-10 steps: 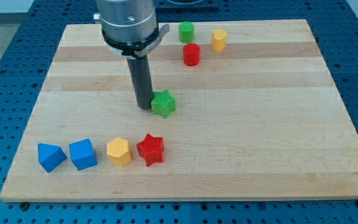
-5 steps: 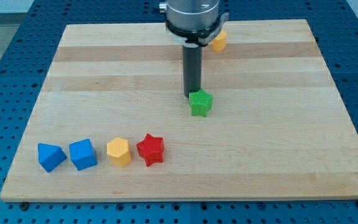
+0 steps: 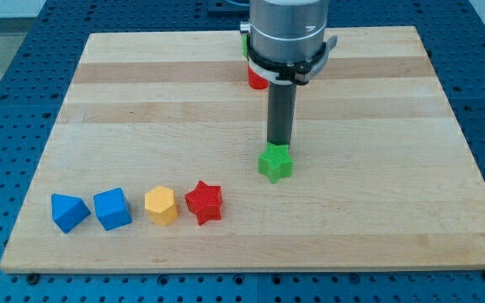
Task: Move the green star to the right of the red star
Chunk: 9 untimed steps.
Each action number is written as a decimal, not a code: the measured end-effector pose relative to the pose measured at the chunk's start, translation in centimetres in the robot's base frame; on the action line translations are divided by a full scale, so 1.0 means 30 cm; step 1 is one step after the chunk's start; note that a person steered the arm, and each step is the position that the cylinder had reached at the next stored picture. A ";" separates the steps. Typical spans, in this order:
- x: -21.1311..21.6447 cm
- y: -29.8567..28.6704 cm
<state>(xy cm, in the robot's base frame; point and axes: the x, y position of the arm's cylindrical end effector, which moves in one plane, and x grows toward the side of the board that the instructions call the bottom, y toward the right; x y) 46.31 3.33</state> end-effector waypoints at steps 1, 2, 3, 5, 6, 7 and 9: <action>0.045 0.000; 0.103 0.000; 0.152 0.000; 0.174 0.000; 0.182 -0.020; 0.190 -0.036; 0.165 0.058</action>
<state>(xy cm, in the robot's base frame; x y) 51.27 5.06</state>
